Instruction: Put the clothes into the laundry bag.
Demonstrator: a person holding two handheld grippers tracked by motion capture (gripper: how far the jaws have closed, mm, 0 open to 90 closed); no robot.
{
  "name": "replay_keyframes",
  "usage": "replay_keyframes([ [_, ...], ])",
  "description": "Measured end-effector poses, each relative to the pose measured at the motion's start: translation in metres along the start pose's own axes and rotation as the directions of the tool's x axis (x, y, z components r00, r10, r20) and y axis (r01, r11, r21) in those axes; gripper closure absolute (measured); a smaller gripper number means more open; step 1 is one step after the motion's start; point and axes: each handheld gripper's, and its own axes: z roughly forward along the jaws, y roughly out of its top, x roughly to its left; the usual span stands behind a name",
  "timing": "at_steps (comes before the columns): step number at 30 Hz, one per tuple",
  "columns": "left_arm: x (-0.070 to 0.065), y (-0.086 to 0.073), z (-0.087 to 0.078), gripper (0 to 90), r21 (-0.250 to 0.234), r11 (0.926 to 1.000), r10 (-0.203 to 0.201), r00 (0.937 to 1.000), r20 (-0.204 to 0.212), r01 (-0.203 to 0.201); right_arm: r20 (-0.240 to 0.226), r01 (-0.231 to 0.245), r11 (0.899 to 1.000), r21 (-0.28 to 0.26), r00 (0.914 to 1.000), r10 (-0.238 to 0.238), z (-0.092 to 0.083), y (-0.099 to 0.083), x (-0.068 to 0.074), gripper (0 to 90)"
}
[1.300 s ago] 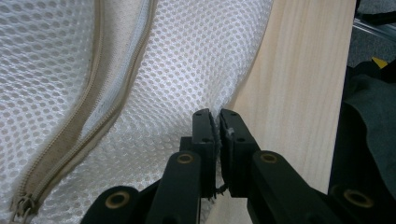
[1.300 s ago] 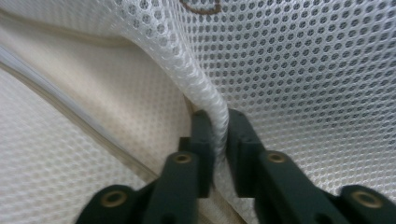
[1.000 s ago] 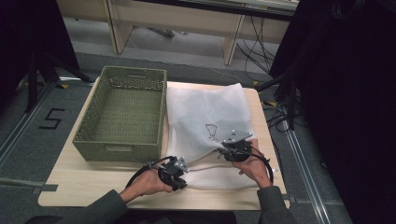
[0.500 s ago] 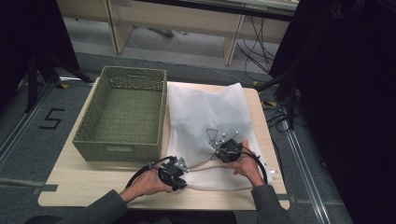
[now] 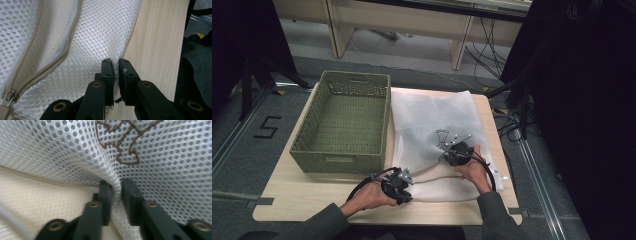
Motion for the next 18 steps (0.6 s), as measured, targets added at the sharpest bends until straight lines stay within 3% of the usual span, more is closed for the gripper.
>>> replay_keyframes([
  [1,0.0,0.0,0.0,79.8,0.001,1.0,0.0,1.0,0.001,0.0,-0.001,-0.046,0.999,0.002,0.9989,0.046,-0.004,-0.001,0.002,67.2],
  [2,0.0,0.0,0.0,79.2,0.001,1.0,0.0,1.0,0.004,0.0,0.0,-0.037,0.999,-0.012,0.9993,0.037,-0.007,-0.003,0.001,65.2],
  [4,0.0,0.0,0.0,75.7,0.0,1.0,-0.005,0.9999,0.014,0.005,-0.037,-0.061,0.998,-0.017,0.9975,0.061,-0.017,-0.006,0.002,61.4],
  [7,-0.002,0.0,0.0,67.4,-0.004,1.0,-0.001,0.9997,0.023,0.001,-0.048,-0.093,0.995,-0.029,0.9947,0.091,-0.028,-0.01,-0.001,55.5],
  [10,-0.006,0.002,-0.005,56.5,-0.014,0.9998,0.011,0.9999,0.009,-0.011,-0.065,-0.145,0.985,-0.089,0.9881,0.139,-0.038,-0.012,-0.001,49.8],
  [11,-0.007,0.002,-0.008,53.2,-0.023,0.9996,0.019,0.9998,0.001,-0.019,-0.06,-0.137,0.982,-0.133,0.9897,0.13,-0.039,-0.012,-0.001,47.6],
  [13,-0.011,0.002,-0.012,46.0,-0.034,0.999,0.027,0.9991,-0.032,-0.028,-0.078,-0.163,0.978,-0.133,0.985,0.153,-0.049,-0.013,-0.001,44.9],
  [17,-0.015,0.0,-0.022,40.7,-0.11,0.9937,0.013,0.9972,-0.074,-0.021,-0.063,-0.173,0.969,-0.179,0.9844,0.164,-0.054,-0.016,-0.001,41.5],
  [18,-0.015,-0.001,-0.025,40.4,-0.121,0.9919,0.029,0.9959,-0.086,-0.039,-0.079,-0.21,0.963,-0.167,0.9769,0.199,-0.057,-0.016,0.002,41.0],
])
